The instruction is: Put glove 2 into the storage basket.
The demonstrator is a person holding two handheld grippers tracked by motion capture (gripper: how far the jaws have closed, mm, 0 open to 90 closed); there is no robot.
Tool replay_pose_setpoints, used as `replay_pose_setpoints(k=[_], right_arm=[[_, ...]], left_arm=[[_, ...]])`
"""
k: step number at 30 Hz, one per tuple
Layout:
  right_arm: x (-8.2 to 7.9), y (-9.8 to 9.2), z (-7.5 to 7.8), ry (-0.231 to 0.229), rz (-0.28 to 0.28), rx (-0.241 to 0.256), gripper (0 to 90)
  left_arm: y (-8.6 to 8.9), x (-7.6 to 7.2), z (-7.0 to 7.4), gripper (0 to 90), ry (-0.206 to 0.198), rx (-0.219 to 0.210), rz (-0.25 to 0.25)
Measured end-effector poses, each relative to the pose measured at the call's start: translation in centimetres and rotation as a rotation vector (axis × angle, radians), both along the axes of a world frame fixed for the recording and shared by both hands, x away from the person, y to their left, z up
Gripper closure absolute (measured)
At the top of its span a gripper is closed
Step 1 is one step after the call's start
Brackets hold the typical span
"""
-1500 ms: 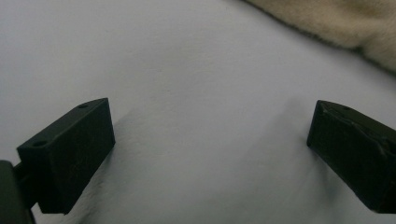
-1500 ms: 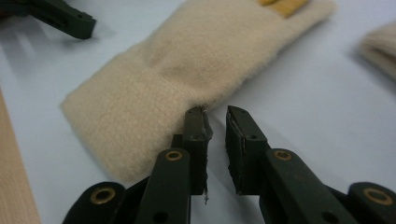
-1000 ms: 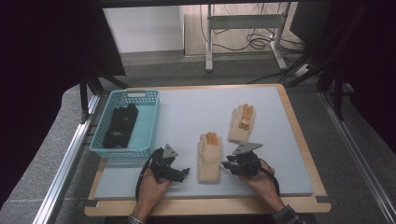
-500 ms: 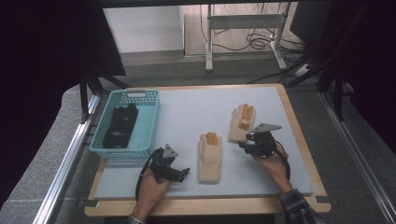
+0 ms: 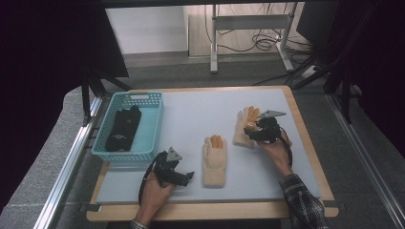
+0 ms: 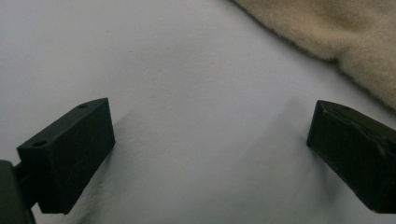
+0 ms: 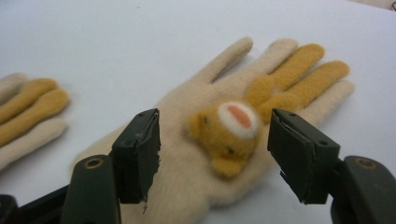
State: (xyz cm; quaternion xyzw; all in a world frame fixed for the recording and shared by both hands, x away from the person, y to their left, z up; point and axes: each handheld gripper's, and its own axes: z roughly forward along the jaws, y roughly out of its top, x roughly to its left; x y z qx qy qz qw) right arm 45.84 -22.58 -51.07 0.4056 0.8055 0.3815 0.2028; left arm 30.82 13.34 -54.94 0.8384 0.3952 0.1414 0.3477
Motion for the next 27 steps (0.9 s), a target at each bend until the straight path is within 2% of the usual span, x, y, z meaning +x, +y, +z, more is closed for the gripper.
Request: replay_pose_setpoints(k=[7, 10, 13, 15, 20, 27], right_arm=[[1.8, 0.5, -1.1, 0.016, -0.029, -0.027, 33.1], [2.1, 0.4, -1.5, 0.020, -0.034, -0.039, 40.7], [2.0, 0.3, -1.4, 0.031, -0.034, -0.013, 51.0], [1.8, 0.4, -1.3, 0.031, -0.039, -0.023, 53.9], [1.5, 0.2, -0.9, 0.045, -0.043, 0.002, 56.1], [0.4, 0.0, 0.6, 0.023, -0.013, 0.019, 56.2]], left_arm=[[0.0, 0.0, 0.0, 1.1, 0.001, 0.002, -0.002], [0.0, 0.0, 0.0, 1.1, 0.001, 0.002, -0.002], [0.0, 0.0, 0.0, 1.1, 0.001, 0.002, -0.002], [0.0, 0.0, 0.0, 1.1, 0.001, 0.002, -0.002], [0.0, 0.0, 0.0, 1.1, 0.001, 0.002, -0.002], [0.0, 0.0, 0.0, 1.1, 0.001, 0.002, -0.002]])
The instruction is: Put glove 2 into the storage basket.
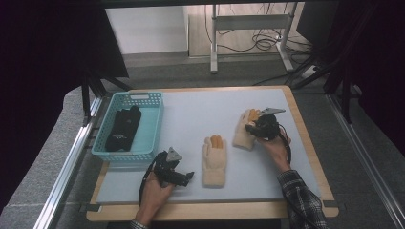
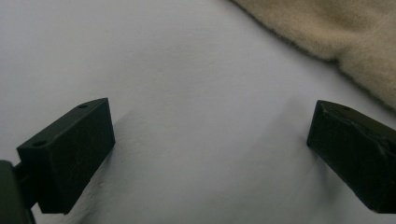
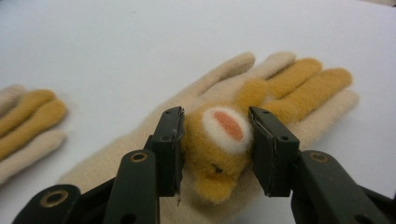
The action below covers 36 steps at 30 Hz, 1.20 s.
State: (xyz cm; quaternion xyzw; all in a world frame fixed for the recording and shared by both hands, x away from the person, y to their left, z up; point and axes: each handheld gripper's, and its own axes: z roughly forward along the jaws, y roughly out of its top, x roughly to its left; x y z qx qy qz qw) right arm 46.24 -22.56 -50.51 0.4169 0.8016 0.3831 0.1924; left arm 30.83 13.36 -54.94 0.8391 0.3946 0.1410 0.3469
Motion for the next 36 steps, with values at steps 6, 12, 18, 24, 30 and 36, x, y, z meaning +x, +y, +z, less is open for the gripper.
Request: replay_pose_setpoints(k=[6, 12, 18, 24, 30, 36], right_arm=[[-1.4, 0.3, 1.4, -0.018, 0.031, 0.012, 56.2], [-3.1, 0.9, 3.1, -0.031, 0.069, 0.054, 56.2], [-5.2, 1.8, 4.5, -0.033, 0.111, 0.091, 56.2], [-7.5, 2.9, 4.9, -0.017, 0.158, 0.136, 56.2], [-9.7, 4.8, 4.7, 0.001, 0.224, 0.144, 56.2], [-11.7, 7.3, 4.0, 0.019, 0.291, 0.141, 56.1]], left_arm=[[0.0, 0.0, 0.0, 1.1, 0.001, 0.000, 0.000], [0.0, 0.0, 0.0, 1.1, 0.000, -0.001, 0.001], [0.0, 0.0, 0.0, 1.1, 0.000, 0.000, 0.000], [0.0, 0.0, 0.0, 1.1, -0.001, 0.002, -0.001], [0.0, 0.0, 0.0, 1.1, -0.002, 0.000, 0.000], [0.0, 0.0, 0.0, 1.1, -0.001, -0.001, 0.002]])
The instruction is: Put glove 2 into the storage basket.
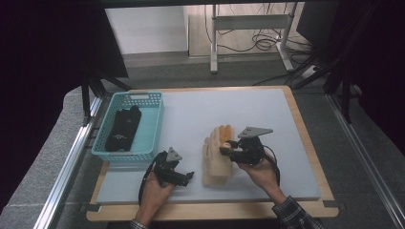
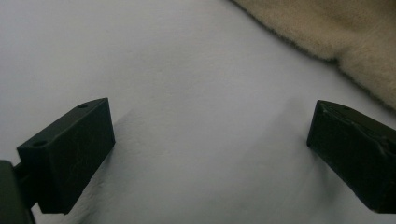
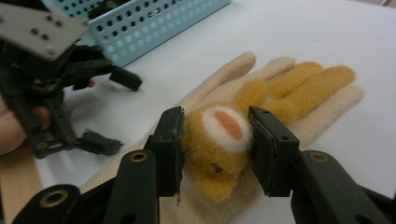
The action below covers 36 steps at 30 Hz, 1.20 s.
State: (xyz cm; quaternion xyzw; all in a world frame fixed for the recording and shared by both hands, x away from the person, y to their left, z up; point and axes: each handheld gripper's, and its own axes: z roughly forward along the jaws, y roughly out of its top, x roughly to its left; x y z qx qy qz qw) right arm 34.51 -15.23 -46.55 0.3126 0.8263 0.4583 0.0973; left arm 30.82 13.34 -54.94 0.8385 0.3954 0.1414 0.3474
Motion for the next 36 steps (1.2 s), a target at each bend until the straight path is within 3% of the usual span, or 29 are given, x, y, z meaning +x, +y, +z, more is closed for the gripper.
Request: replay_pose_setpoints(k=[7, 17, 23, 27, 30, 36], right_arm=[[-1.0, 2.1, -1.3, 0.005, 0.021, -0.021, 56.1], [-0.4, 2.5, -3.9, 0.009, 0.014, -0.079, 52.0], [-0.6, 1.7, -3.1, 0.001, 0.025, -0.052, 41.2], [-0.5, 0.5, -2.6, -0.012, 0.012, -0.056, 40.6], [-0.5, -0.8, -2.6, -0.004, -0.001, -0.051, 45.2], [-0.9, -2.6, -3.7, 0.030, -0.004, -0.080, 68.6]], left_arm=[[0.0, 0.0, 0.0, 1.1, -0.002, 0.001, -0.002], [0.0, 0.0, 0.0, 1.1, -0.001, 0.001, -0.001], [0.0, 0.0, 0.0, 1.1, -0.001, 0.001, -0.001], [0.0, 0.0, 0.0, 1.1, 0.000, 0.003, -0.003], [0.0, 0.0, 0.0, 1.1, -0.001, 0.001, -0.001], [0.0, 0.0, 0.0, 1.1, 0.001, 0.003, -0.003]])
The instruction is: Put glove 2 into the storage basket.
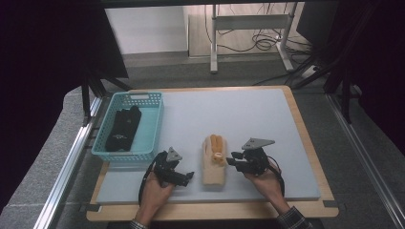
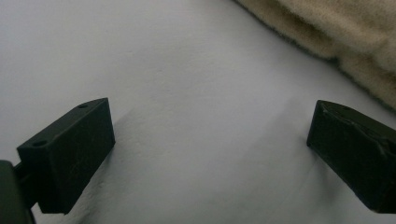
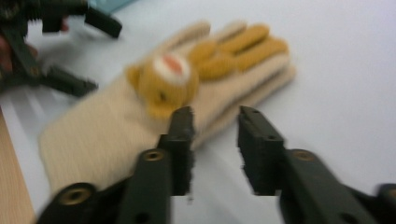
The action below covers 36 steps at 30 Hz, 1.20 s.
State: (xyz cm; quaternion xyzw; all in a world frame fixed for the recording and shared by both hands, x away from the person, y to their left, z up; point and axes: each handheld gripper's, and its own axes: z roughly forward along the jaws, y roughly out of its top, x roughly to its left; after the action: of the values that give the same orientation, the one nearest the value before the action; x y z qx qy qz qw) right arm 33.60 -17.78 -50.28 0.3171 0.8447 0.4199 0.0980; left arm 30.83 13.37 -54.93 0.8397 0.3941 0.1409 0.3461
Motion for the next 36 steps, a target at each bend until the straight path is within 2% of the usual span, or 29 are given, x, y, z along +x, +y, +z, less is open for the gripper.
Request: replay_pose_setpoints(k=[4, 8, 9, 13, 15, 21, 26, 31, 36], right_arm=[[-0.5, -0.3, -1.1, 0.017, 0.022, -0.021, 81.4], [-1.0, 0.0, -1.7, 0.023, 0.057, -0.041, 87.5], [-1.1, 0.1, -1.8, 0.021, 0.065, -0.043, 87.9], [-1.5, 0.8, -2.3, 0.016, 0.097, -0.053, 88.0], [-1.6, 1.2, -2.6, 0.018, 0.110, -0.061, 87.9], [-1.9, 2.3, -2.6, 0.015, 0.125, -0.061, 87.8], [-1.9, 3.7, -2.8, 0.013, 0.150, -0.061, 87.5], [-1.7, 5.2, -3.1, 0.017, 0.170, -0.059, 87.5], [-1.4, 6.3, -3.4, 0.013, 0.173, -0.053, 87.5]], left_arm=[[0.0, 0.0, 0.0, 1.4, -0.001, -0.002, 0.003], [0.5, -0.1, 0.1, 3.0, 0.000, -0.044, 0.033], [0.7, -0.2, 0.1, 3.1, 0.010, -0.054, 0.036], [1.6, -0.9, 0.0, 3.2, 0.001, -0.008, 0.057], [2.0, -1.1, 0.0, 3.1, 0.004, -0.016, 0.063], [2.8, -1.7, -0.1, 2.3, -0.012, 0.004, 0.064], [3.8, -2.0, -0.1, 1.4, -0.018, 0.007, 0.088], [4.2, -2.2, -0.2, 1.5, -0.026, 0.012, 0.078], [4.6, -2.1, -0.2, 1.7, -0.010, 0.001, 0.071]])
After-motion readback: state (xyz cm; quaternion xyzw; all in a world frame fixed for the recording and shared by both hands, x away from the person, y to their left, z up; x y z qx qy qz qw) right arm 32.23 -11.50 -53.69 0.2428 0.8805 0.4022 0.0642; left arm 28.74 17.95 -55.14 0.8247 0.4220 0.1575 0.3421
